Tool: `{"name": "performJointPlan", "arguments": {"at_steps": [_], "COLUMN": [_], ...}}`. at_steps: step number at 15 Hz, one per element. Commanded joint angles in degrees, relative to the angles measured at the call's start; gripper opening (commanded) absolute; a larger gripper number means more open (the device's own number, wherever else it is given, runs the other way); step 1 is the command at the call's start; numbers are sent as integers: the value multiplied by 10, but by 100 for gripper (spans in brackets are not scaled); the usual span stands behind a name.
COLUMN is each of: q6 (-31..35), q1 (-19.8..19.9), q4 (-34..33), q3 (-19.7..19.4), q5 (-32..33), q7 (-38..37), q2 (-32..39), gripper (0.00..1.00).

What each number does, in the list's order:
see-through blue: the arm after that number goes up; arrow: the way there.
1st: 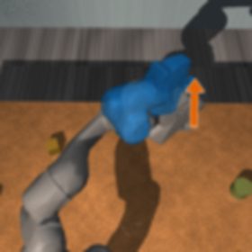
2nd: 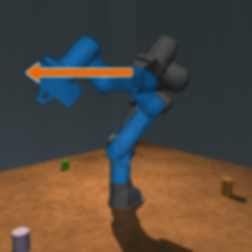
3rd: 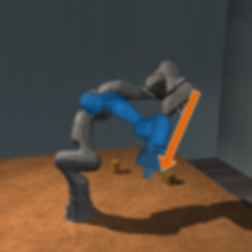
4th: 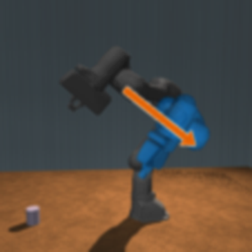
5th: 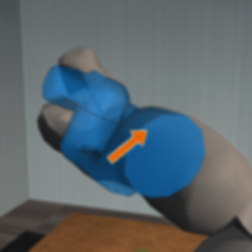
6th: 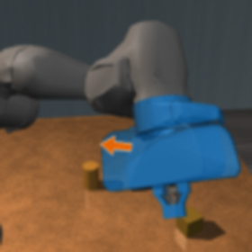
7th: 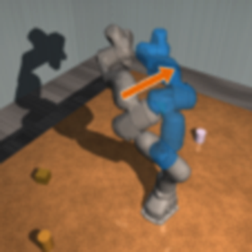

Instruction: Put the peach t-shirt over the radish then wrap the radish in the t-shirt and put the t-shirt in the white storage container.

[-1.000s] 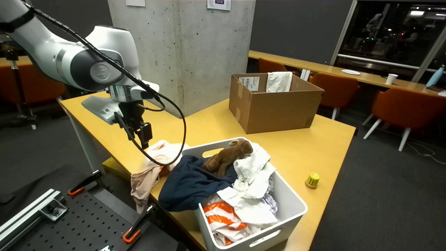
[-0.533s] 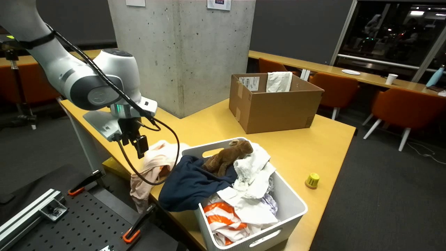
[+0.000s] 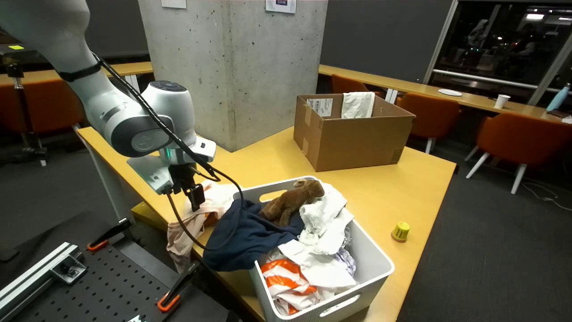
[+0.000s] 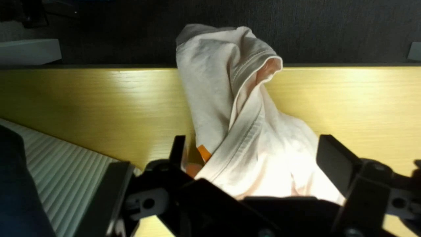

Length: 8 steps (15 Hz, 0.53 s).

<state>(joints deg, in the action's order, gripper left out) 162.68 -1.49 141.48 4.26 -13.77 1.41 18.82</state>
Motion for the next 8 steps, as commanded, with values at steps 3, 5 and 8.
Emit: {"name": "performJointPlan", "arguments": {"at_steps": [3,5,8], "q6": [27,39,60], "q1": [16,15,8], "q4": [-74,-95,-118], "q3": [26,32,30], "q5": [2,7,21], "q7": [4,3,-2], "q2": [94,125,160], "gripper": [100,100,100]}}
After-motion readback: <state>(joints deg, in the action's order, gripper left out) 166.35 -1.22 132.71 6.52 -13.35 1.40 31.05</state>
